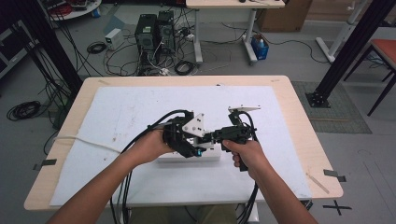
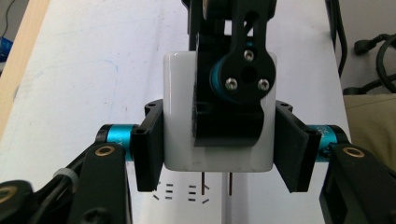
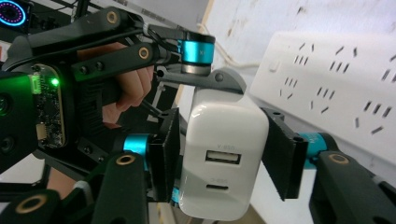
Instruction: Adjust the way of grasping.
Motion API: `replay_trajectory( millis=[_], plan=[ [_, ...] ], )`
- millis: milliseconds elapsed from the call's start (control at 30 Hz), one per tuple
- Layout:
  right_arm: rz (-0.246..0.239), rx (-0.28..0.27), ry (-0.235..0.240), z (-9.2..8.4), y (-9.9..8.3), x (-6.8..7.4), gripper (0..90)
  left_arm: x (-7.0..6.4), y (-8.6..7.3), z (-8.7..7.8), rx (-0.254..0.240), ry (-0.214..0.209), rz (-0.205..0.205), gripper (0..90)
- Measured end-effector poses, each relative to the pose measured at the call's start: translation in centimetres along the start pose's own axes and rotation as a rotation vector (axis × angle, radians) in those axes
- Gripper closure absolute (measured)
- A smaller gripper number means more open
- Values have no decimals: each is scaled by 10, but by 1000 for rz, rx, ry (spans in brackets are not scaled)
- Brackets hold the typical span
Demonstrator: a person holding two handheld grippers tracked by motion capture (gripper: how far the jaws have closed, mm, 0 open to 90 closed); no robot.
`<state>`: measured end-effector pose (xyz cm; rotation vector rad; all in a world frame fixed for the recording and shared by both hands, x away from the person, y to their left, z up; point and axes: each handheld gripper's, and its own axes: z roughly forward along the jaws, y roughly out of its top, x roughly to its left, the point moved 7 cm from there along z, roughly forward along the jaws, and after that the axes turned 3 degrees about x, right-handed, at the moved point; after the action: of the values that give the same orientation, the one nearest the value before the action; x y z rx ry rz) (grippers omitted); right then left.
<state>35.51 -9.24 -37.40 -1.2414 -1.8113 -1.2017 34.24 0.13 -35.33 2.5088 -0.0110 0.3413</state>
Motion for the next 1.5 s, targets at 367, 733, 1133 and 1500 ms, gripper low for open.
replay_trajectory(
  millis=[367, 733, 1133, 1500],
  plan=[
    [-13, -20, -39, -2, 0, -5, 621, 5, -3, -3, 9, 24, -56, 304],
    [-161, -43, -319, -48, 5, -25, 620, 23, -64, -41, 116, 13, -247, 208],
    [-502, 133, -692, -96, 16, -25, 621, 33, -139, -86, 299, -3, -394, 208],
    [-644, 258, -814, -108, 20, -12, 620, 38, -166, -104, 368, 19, -423, 208]
  ],
)
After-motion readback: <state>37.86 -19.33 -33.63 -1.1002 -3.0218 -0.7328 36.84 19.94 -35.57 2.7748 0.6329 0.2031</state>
